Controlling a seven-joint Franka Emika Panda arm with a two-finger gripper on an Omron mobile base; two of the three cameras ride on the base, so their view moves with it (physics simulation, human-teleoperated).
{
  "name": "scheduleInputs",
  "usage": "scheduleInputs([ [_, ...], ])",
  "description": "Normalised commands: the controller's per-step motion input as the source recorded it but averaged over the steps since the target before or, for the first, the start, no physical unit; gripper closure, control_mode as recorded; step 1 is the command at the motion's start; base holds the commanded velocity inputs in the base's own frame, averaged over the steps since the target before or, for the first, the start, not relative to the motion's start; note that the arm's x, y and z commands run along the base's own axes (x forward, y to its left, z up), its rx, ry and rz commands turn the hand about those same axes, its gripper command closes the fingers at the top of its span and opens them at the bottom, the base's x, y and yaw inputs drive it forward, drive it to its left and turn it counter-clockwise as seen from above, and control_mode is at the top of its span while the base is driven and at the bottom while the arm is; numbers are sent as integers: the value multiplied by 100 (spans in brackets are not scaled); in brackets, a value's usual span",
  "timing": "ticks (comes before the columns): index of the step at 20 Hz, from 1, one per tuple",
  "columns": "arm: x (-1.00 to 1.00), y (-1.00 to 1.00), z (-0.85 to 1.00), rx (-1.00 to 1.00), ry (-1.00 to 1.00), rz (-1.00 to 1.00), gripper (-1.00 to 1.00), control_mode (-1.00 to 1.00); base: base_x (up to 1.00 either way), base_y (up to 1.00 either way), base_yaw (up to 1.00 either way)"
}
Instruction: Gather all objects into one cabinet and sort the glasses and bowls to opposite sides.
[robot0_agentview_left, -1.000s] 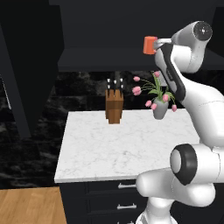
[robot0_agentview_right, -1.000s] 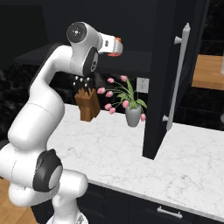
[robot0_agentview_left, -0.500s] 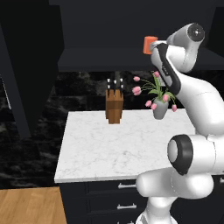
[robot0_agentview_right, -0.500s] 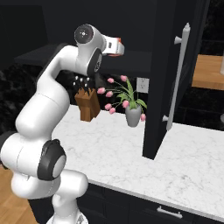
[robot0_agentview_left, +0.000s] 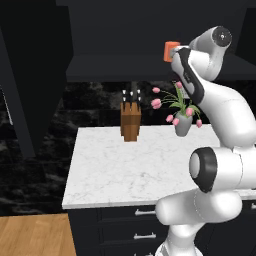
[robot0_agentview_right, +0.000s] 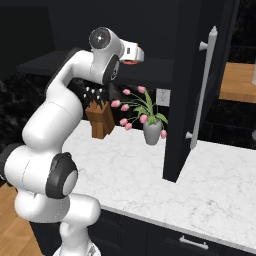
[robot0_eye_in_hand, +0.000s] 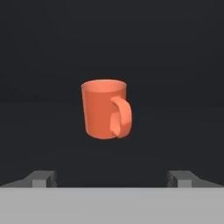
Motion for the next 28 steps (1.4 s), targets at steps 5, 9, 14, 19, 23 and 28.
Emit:
scheduleInputs([
  [5,49,-8,-3,0,5,0,-100,-100,0,0,0],
  [9,88,-2,-9,0,6,0,-100,-100,0,0,0],
  [14,62,-23,0,0,4,0,-100,-100,0,0,0],
  [19,35,-29,0,0,9,0,-100,-100,0,0,0],
  [23,23,-13,-1,0,7,1,-100,-100,0,0,0],
  [28,23,0,-1,0,1,4,100,-100,0,0,0],
])
